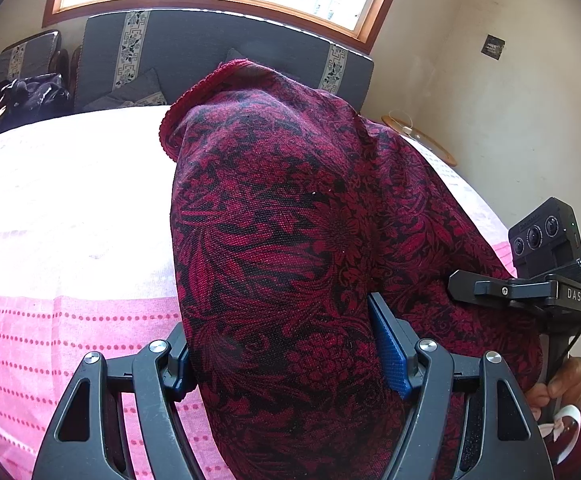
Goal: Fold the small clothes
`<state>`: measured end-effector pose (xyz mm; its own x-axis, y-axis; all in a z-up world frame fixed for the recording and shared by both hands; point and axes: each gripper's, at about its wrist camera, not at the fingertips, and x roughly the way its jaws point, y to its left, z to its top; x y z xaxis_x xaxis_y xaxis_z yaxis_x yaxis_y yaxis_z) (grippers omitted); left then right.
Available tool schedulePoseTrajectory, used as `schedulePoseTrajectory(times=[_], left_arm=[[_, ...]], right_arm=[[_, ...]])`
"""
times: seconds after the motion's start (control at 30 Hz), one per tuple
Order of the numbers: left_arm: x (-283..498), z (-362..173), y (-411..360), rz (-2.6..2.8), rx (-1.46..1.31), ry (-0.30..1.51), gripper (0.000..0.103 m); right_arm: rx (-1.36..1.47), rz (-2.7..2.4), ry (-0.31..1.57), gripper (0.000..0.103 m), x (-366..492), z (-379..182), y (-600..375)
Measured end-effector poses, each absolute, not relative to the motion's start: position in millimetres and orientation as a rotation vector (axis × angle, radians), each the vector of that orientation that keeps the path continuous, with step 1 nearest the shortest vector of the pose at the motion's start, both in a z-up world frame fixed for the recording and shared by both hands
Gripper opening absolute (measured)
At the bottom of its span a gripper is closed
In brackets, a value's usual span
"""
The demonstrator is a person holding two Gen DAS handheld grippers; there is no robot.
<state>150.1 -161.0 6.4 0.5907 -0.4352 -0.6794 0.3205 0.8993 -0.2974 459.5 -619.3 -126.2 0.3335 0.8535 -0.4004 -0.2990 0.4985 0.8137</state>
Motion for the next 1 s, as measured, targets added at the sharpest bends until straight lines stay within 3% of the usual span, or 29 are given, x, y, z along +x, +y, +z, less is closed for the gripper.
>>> schedulePoseTrajectory(times=[1.0], left_arm=[[110.7, 26.3, -159.5, -0.378, -0.134, 0.798, 0.072]], right_arm=[[0.649, 0.950, 0.925, 0.050, 470.3, -125.2, -667.0]])
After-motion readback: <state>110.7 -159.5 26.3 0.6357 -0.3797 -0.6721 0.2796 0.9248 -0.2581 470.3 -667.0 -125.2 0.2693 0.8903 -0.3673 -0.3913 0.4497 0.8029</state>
